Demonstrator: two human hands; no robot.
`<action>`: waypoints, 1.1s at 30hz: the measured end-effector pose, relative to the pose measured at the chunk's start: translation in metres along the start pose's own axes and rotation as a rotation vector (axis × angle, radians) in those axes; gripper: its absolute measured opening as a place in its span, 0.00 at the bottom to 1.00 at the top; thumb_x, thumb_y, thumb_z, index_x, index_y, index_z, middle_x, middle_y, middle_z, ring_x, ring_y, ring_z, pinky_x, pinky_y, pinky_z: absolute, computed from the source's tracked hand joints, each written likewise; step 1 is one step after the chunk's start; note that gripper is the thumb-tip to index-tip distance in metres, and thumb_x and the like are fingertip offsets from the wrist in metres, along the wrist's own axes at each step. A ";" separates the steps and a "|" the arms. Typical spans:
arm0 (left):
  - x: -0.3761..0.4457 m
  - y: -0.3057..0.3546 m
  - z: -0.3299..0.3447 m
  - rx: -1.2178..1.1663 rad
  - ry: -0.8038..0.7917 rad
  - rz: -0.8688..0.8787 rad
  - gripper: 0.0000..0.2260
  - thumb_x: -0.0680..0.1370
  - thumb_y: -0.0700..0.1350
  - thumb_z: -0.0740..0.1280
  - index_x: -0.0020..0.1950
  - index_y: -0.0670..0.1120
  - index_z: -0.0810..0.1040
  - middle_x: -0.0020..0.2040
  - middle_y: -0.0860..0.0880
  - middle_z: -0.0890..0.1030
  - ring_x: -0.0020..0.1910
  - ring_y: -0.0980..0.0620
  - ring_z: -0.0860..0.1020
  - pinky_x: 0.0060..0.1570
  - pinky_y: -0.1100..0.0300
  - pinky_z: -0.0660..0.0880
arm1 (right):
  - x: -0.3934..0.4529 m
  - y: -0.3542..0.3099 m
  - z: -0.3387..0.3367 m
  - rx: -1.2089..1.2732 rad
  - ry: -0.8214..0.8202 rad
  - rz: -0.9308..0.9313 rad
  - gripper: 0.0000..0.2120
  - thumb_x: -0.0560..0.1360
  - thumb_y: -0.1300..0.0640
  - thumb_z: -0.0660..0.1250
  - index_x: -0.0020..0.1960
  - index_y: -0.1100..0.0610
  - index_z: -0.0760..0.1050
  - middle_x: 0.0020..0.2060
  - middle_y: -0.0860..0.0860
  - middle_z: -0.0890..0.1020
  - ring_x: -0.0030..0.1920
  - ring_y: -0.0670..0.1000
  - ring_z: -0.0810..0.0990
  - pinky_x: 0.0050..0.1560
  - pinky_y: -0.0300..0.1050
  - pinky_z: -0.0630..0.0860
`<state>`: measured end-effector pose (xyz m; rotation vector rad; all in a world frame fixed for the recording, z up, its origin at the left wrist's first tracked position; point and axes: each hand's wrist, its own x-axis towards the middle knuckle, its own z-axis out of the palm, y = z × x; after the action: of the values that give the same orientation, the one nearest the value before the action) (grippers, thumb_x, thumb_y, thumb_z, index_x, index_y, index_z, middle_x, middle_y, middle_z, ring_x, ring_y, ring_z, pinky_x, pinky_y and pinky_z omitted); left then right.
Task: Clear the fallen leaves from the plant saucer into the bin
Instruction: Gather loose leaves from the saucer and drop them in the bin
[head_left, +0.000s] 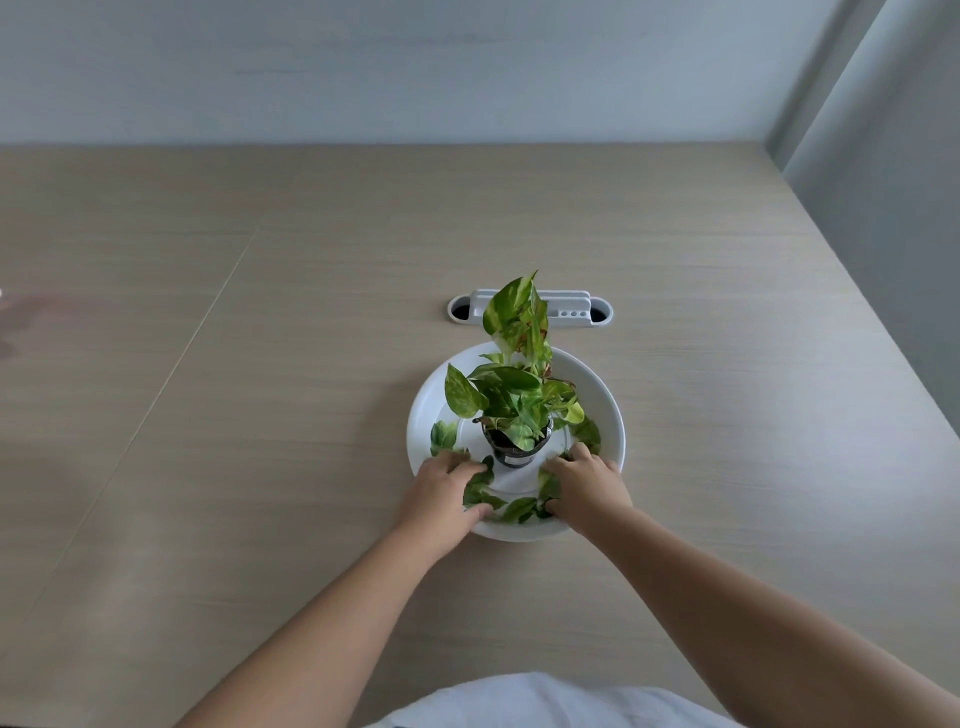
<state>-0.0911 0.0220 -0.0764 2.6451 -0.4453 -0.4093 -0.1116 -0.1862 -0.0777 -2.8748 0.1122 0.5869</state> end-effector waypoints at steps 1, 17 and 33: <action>0.005 0.000 0.000 0.046 -0.024 -0.026 0.27 0.71 0.56 0.72 0.70 0.54 0.72 0.71 0.51 0.68 0.70 0.49 0.66 0.67 0.55 0.67 | 0.000 -0.001 0.000 0.012 -0.001 -0.002 0.24 0.72 0.54 0.68 0.67 0.48 0.70 0.60 0.54 0.71 0.57 0.58 0.74 0.64 0.51 0.69; 0.024 0.016 0.015 0.058 -0.125 -0.092 0.15 0.75 0.40 0.64 0.60 0.47 0.79 0.59 0.47 0.72 0.51 0.45 0.76 0.46 0.59 0.71 | 0.008 0.009 0.002 0.070 -0.036 -0.064 0.15 0.73 0.66 0.60 0.55 0.56 0.79 0.53 0.53 0.79 0.52 0.56 0.79 0.49 0.49 0.79; 0.029 0.045 0.028 0.012 -0.094 -0.306 0.25 0.67 0.56 0.74 0.59 0.50 0.71 0.57 0.47 0.66 0.54 0.41 0.71 0.49 0.52 0.75 | -0.003 0.019 -0.010 0.334 0.105 -0.038 0.13 0.72 0.64 0.64 0.52 0.54 0.82 0.53 0.49 0.83 0.53 0.53 0.79 0.49 0.44 0.76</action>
<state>-0.0853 -0.0368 -0.0864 2.7196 -0.0679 -0.6283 -0.1130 -0.2068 -0.0711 -2.5756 0.1550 0.3699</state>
